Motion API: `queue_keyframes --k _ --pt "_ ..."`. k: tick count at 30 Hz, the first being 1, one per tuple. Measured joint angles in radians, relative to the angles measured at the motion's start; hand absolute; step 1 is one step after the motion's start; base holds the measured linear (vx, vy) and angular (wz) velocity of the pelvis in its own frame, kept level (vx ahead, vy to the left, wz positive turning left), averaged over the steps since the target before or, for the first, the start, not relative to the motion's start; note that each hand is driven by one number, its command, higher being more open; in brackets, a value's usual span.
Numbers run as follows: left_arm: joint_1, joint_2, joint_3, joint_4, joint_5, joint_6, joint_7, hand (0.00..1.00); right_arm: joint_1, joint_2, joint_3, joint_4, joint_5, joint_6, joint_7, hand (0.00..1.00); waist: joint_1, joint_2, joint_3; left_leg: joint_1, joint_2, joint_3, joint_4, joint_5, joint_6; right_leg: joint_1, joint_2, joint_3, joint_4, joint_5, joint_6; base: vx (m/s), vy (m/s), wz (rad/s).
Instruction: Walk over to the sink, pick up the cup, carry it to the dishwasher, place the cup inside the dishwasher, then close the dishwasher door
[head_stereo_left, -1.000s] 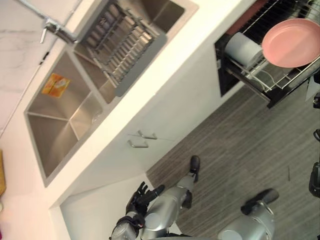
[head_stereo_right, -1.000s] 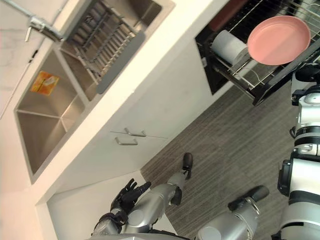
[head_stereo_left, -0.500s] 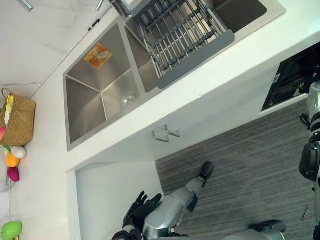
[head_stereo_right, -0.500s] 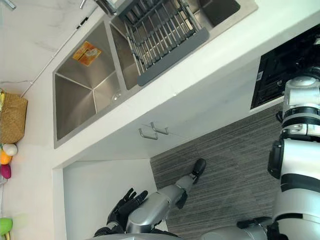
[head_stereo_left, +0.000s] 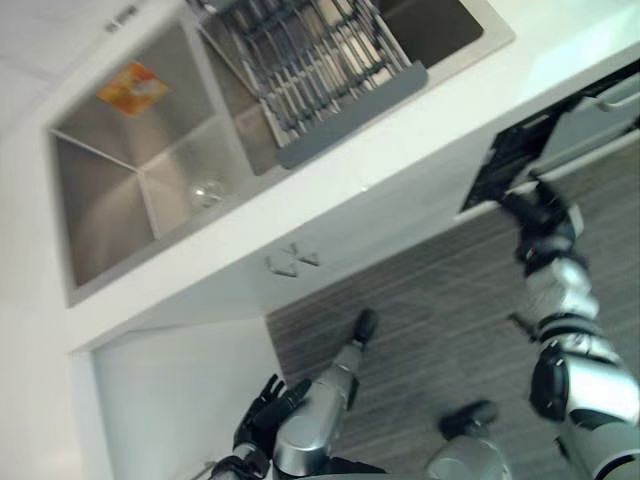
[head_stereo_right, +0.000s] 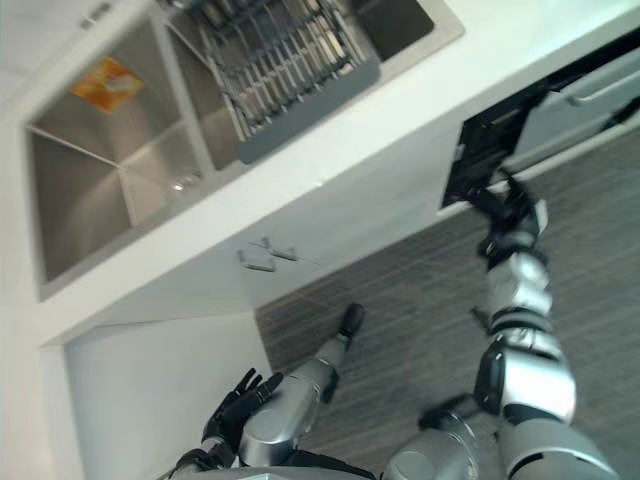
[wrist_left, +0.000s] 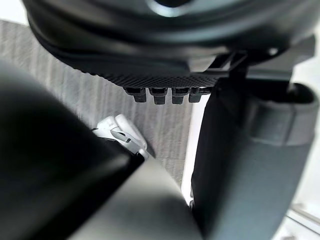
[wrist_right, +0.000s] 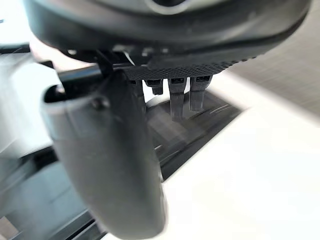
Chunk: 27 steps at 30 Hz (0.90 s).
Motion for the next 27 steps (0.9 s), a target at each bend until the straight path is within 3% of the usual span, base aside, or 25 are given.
queue_keyframes --k 3,4,7,8,9,10,11,12,13,14,15,16,20,22,23,24,25,27 --pt "-0.036 0.01 0.091 0.016 -0.01 0.014 0.027 1.0 0.233 0.187 -0.055 0.021 0.096 -0.05 -0.027 1.0 -0.029 -0.078 -0.006 -0.001 0.015 0.01 0.0 -0.015 -0.011 -0.013 0.017 0.07 -0.004 0.006 -0.008 0.03 -0.087 -0.08" --pt "-0.044 0.01 0.104 0.016 -0.011 0.022 0.033 1.0 0.27 0.213 -0.059 0.02 0.094 -0.059 -0.041 1.0 -0.034 -0.087 -0.009 0.001 0.019 0.011 0.0 -0.019 -0.01 -0.015 0.022 0.081 -0.001 0.013 -0.018 0.01 -0.062 -0.13" --pt "-0.065 0.009 0.156 0.015 -0.006 0.048 0.07 1.0 0.424 0.305 -0.055 0.007 0.026 -0.052 -0.141 1.0 -0.041 -0.134 -0.04 0.046 0.061 0.043 -0.005 -0.061 0.0 -0.018 0.041 0.148 0.073 0.066 -0.096 -0.01 -0.016 -0.14" --pt "-0.064 0.009 0.166 0.018 0.004 0.048 0.085 1.0 0.474 0.329 -0.047 -0.024 -0.002 -0.043 -0.164 1.0 -0.04 -0.152 -0.064 0.066 0.092 0.09 -0.007 -0.082 0.002 -0.019 0.055 0.178 0.112 0.107 -0.156 0.01 0.042 0.14" --pt "-0.065 0.022 0.167 0.021 0.011 0.046 0.098 1.0 0.518 0.359 -0.04 -0.039 -0.025 -0.037 -0.169 1.0 -0.05 -0.2 -0.099 0.08 0.1 0.149 0.02 -0.127 0.006 -0.022 0.043 0.233 0.133 0.149 -0.205 0.08 0.07 0.34" --pt "-0.065 0.033 0.179 0.016 0.011 0.042 0.102 1.0 0.537 0.367 -0.03 -0.049 -0.038 -0.036 -0.167 1.0 -0.054 -0.234 -0.112 0.05 0.085 0.212 0.144 -0.152 0.04 -0.02 0.029 0.273 0.157 0.156 -0.194 0.2 0.129 0.8" --pt "-0.064 0.03 0.183 0.022 0.01 0.023 0.134 1.0 0.593 0.368 -0.01 -0.087 -0.064 -0.036 -0.154 1.0 -0.063 -0.229 -0.142 0.023 0.103 0.313 0.352 -0.299 0.079 0.004 0.033 0.32 0.229 0.18 -0.168 0.22 0.145 0.85" --pt "-0.07 0.034 0.183 0.03 0.009 0.02 0.151 1.0 0.614 0.372 -0.011 -0.095 -0.077 -0.036 -0.148 1.0 -0.063 -0.235 -0.147 0.035 0.107 0.305 0.373 -0.325 0.075 0.006 0.031 0.352 0.265 0.181 -0.16 0.22 0.105 1.04" --pt "-0.07 0.045 0.187 0.049 0.006 0.003 0.178 1.0 0.641 0.399 -0.009 -0.093 -0.088 -0.019 -0.13 1.0 -0.063 -0.252 -0.185 0.056 0.107 0.257 0.347 -0.333 0.065 0.014 0.079 0.409 0.221 0.072 -0.094 0.17 0.018 0.93" --pt "-0.074 0.042 0.205 0.062 0.013 0.003 0.201 1.0 0.645 0.422 -0.002 -0.093 -0.109 -0.02 -0.106 1.0 -0.062 -0.256 -0.213 0.076 0.112 0.228 0.306 -0.316 0.069 0.016 0.136 0.429 0.137 0.018 -0.072 0.15 -0.03 0.79" --pt "-0.074 0.04 0.213 0.064 0.016 0.007 0.209 1.0 0.642 0.43 0.007 -0.093 -0.112 -0.02 -0.094 1.0 -0.058 -0.257 -0.219 0.093 0.114 0.221 0.282 -0.309 0.071 0.014 0.16 0.439 0.097 0.001 -0.068 0.16 -0.052 0.47" --pt "-0.069 0.025 0.241 0.085 0.052 0.021 0.232 1.0 0.628 0.423 0.023 -0.085 -0.144 -0.016 -0.055 1.0 -0.049 -0.249 -0.229 0.142 0.117 0.213 0.233 -0.301 0.077 0.005 0.216 0.481 0.003 -0.022 -0.059 0.12 -0.052 0.2" --pt "-0.07 0.001 0.273 0.116 0.092 0.041 0.266 1.0 0.603 0.409 0.039 -0.085 -0.155 -0.019 -0.01 1.0 -0.061 -0.226 -0.257 0.18 0.119 0.155 0.23 -0.323 0.065 -0.071 0.322 0.616 -0.111 -0.019 -0.065 0.15 -0.124 0.45" --pt "-0.07 0.011 0.311 0.111 0.112 0.048 0.263 1.0 0.61 0.428 0.04 -0.082 -0.154 -0.019 -0.002 1.0 -0.06 -0.27 -0.281 0.172 0.078 0.12 0.283 -0.365 0.034 -0.058 0.307 0.649 -0.225 0.04 -0.061 0.18 -0.251 0.94" --pt "-0.08 -0.001 0.344 0.132 0.132 0.052 0.267 1.0 0.607 0.42 0.029 -0.064 -0.154 -0.011 0.005 1.0 -0.057 -0.248 -0.287 0.176 0.09 0.126 0.35 -0.394 0.019 -0.031 0.308 0.609 -0.175 0.084 -0.072 0.21 -0.221 0.94" --pt "-0.073 -0.024 0.361 0.131 0.153 0.054 0.263 1.0 0.614 0.407 0.021 -0.066 -0.154 -0.017 0.006 1.0 -0.057 -0.232 -0.3 0.186 0.108 0.173 0.374 -0.398 0.02 -0.015 0.303 0.576 -0.109 0.024 -0.072 0.23 -0.179 0.93" --pt "-0.069 -0.032 0.361 0.132 0.16 0.052 0.263 1.0 0.617 0.401 0.017 -0.066 -0.155 -0.019 0.006 1.0 -0.058 -0.218 -0.308 0.201 0.113 0.171 0.37 -0.406 0.013 -0.008 0.304 0.571 -0.072 0.0 -0.073 0.28 -0.147 0.87" --pt "-0.062 -0.05 0.362 0.131 0.185 0.046 0.263 1.0 0.615 0.394 0.016 -0.067 -0.155 -0.025 0.017 1.0 -0.057 -0.188 -0.325 0.246 0.121 0.114 0.349 -0.414 -0.001 -0.005 0.305 0.587 0.068 -0.04 -0.075 0.21 -0.072 0.83"
